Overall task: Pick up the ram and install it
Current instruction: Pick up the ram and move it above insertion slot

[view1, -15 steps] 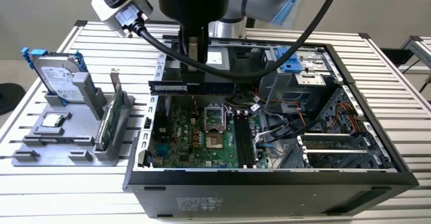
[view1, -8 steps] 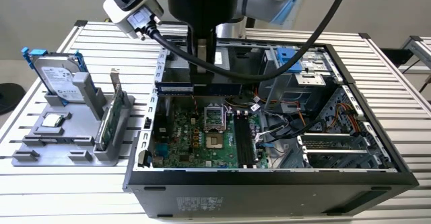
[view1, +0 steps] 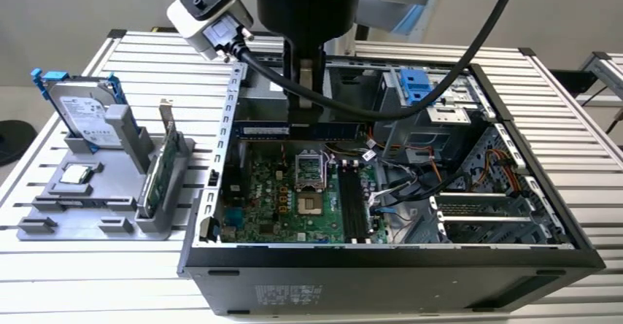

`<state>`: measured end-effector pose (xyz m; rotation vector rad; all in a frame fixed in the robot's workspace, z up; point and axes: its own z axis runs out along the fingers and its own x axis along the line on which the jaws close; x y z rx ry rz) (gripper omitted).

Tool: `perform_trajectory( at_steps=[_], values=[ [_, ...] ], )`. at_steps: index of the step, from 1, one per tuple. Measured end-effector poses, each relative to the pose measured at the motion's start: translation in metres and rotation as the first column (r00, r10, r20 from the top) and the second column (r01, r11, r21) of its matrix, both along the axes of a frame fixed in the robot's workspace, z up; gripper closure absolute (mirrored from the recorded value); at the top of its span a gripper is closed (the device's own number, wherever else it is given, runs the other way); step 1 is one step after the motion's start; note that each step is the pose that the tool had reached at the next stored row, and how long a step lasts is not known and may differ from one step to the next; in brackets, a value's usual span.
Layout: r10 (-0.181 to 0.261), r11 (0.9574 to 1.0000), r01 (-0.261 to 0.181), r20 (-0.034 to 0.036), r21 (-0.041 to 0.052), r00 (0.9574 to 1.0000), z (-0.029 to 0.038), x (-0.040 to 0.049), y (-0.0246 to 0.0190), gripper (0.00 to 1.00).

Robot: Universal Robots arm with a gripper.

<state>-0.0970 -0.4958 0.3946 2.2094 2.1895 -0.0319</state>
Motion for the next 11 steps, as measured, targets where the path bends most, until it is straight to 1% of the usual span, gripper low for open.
perform_trajectory(
  at_steps=[11],
  values=[
    [0.001,1.0000,-0.001,0.0000,-0.0021,1.0000,-0.0037,0.0138,0.0003,1.00]
  ],
)
